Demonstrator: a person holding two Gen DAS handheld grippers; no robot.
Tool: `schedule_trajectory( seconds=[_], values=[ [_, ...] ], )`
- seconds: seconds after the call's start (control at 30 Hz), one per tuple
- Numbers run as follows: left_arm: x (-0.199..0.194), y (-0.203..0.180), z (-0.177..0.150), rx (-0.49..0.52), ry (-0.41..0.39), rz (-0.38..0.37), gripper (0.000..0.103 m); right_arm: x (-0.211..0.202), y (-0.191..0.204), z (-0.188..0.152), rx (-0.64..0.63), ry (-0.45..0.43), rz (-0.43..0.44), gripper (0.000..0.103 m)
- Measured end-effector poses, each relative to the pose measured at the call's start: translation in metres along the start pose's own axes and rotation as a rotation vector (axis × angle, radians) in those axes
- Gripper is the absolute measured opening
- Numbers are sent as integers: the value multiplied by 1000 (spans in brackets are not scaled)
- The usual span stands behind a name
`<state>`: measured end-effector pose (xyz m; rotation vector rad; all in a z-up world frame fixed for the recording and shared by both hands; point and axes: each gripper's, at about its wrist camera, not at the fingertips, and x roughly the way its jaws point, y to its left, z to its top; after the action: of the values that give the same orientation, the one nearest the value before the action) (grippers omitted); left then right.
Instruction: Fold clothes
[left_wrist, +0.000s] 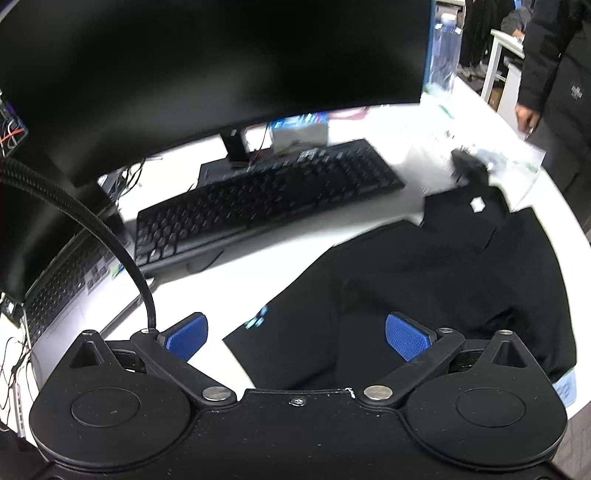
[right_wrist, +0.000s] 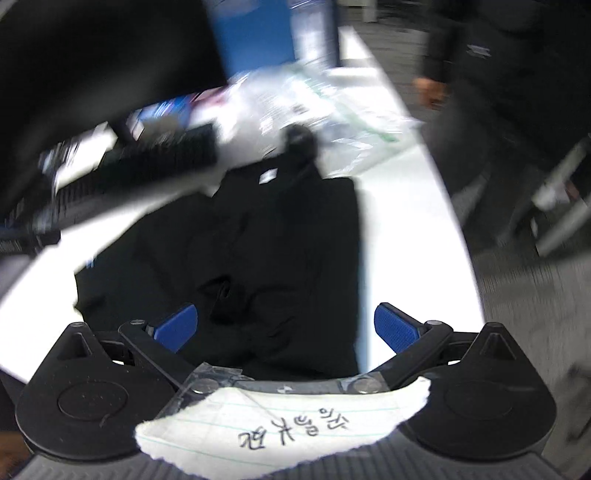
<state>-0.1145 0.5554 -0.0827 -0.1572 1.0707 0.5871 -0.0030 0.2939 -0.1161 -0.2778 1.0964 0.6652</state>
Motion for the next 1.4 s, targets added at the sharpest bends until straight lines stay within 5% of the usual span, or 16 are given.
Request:
schedule_trajectory(
  seconds=[0.2,0.27,0.3,0.33,0.37,0.5,0.67,0.83,0.87,0.93,1.03,1.13,1.23,1.4],
  values=[
    [18,25,-26,-20,87,-12,102,81,65,10,-329,62,-58,96],
    [22,30,-31,-17,103,-15,102,105,88,7,-470,88,-77,81],
    [24,32,-34,-15,111,-16,102,115,96,5,-528,106,-96,64],
    [26,33,-35,-14,119,-14,102,124,103,2,-573,127,-119,21],
    [27,34,-36,-14,125,-12,102,132,107,1,-595,149,-135,8],
    [30,29,-34,-23,140,-13,102,105,72,13,-349,64,-45,5],
    [32,6,-21,-14,141,9,102,28,-53,13,104,-105,-81,5],
    [23,-23,-9,-3,120,30,102,8,-191,-35,401,-78,-182,15],
    [22,-29,-7,3,120,35,102,3,-205,-43,410,-78,-242,27],
    [19,-42,-5,14,119,46,102,-14,-216,-53,388,-140,-316,68],
    [15,-57,-6,20,123,47,102,-37,-202,-51,248,-286,-325,93],
    [11,-71,-10,32,131,49,102,-24,-174,-29,59,-309,-214,99],
    [5,-79,-16,47,131,61,102,22,-153,-2,-32,-240,-46,98],
    [-3,-77,-28,12,150,81,102,106,-142,41,-50,-23,138,97]
  ],
)
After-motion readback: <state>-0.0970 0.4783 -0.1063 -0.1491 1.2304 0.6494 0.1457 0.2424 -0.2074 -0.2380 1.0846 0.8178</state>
